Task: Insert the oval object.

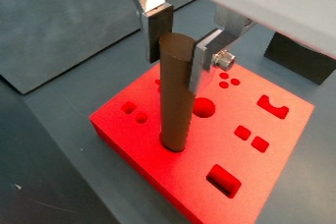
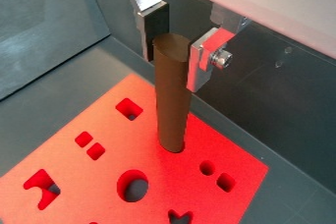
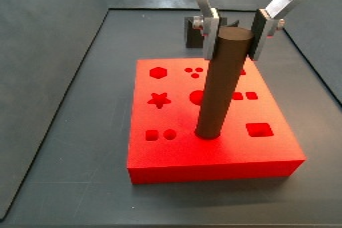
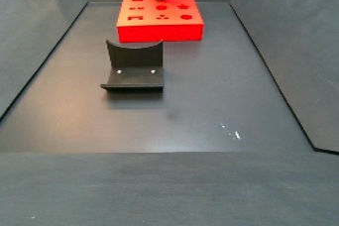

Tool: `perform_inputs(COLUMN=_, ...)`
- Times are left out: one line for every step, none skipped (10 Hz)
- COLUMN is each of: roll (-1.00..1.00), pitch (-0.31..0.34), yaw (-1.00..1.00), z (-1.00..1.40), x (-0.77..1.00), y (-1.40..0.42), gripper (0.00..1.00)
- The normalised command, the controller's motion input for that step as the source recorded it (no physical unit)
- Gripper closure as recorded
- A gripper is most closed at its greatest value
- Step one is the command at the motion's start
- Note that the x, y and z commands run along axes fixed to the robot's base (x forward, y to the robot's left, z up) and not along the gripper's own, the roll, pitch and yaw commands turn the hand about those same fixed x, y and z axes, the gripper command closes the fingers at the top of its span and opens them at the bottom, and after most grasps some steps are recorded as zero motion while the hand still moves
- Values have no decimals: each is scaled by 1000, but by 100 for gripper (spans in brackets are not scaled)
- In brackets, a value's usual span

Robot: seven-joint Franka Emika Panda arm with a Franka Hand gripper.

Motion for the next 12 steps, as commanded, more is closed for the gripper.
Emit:
perform_inputs(roll=-37, pitch=-20, yaw=31, z=-63, x=0, y=0, gripper=100)
perform_inputs(roll=0, pitch=0, yaw=69, z=-149, x=57, y=0, gripper=100)
perform_inputs(roll=0, pitch=0, yaw=120, z=-209, x=134, y=0, gripper=100)
perform_inputs(roll=-4, pitch=0, yaw=171, z=-183, x=134, y=-3, gripper=100)
perform_inputs(roll=-20, pitch=-6, yaw=149, z=-160, x=54, y=0, gripper=100)
perform_inputs(roll=-26, pitch=-16, yaw=89, z=-191, x=17, y=0, gripper=100)
perform_inputs(roll=-9, pitch=-3, yaw=86, z=-180, x=11, y=0, gripper=100)
perform_inputs(roll=0, pitch=-13, yaw=74, z=-280, x=9, y=0, gripper=100)
perform_inputs(roll=-11, pitch=-60, yaw=60, z=-466, x=0, y=0, gripper=100)
perform_inputs(roll=-14, pitch=-77, yaw=69, z=-586, x=0, y=0, gripper=100)
perform_inputs(roll=-6, pitch=-66, yaw=66, z=-586, x=0, y=0, gripper=100)
perform_inputs(roll=-10, pitch=-49, yaw=60, z=-506, x=0, y=0, gripper=100)
